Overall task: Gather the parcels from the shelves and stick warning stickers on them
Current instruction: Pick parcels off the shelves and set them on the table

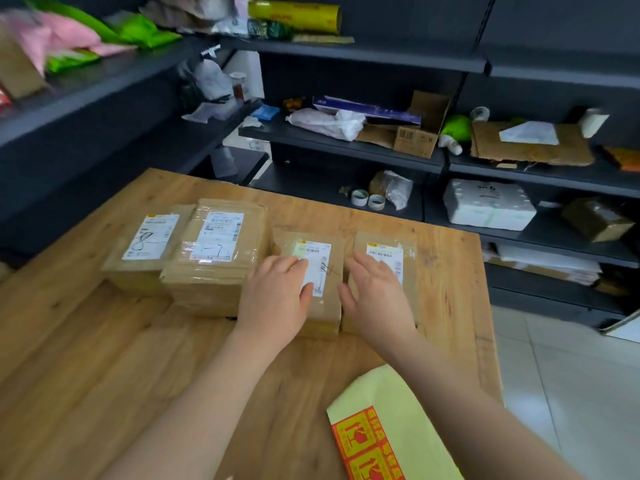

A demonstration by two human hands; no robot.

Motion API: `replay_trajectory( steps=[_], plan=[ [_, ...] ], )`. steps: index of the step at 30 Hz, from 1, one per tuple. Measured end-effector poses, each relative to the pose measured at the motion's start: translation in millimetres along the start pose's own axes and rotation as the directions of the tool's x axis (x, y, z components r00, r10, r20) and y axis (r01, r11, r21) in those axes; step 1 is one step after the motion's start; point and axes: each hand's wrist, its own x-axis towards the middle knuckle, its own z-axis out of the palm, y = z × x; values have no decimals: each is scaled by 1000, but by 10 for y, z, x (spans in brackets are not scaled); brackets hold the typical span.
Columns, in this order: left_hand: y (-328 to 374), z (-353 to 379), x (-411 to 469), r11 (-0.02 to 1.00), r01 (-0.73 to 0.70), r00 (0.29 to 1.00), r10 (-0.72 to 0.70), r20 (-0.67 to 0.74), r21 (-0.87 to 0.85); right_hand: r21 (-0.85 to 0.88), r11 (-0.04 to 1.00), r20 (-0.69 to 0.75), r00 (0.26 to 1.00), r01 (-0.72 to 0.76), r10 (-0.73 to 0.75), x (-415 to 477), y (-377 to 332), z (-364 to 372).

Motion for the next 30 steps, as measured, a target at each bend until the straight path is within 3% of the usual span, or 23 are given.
replay_trajectory(
  steps=[4,8,16,23,30],
  plan=[
    [-309,-426,-403,997,65,994,-60,-96,52,-95,985,-8,990,141,-143,-46,-514,-31],
    [-681,-841,-925,981,172,973,-154,-173,93,-64,958,2,960,280,-281,-195,-1180,-41],
    [-1499,-1793,-2465,893,434,885,-398,-244,118,10,833,-7,833,553,-553,-900,-2860,110],
    [-2053,-2551,-3912,742,642,750,-557,-357,192,149,642,-28,652,752,-758,-1667,-4322,285],
    [-2430,-3069,-5205,470,861,499,-712,-493,193,303,355,-91,398,885,-913,-2384,-5682,573]
  ],
)
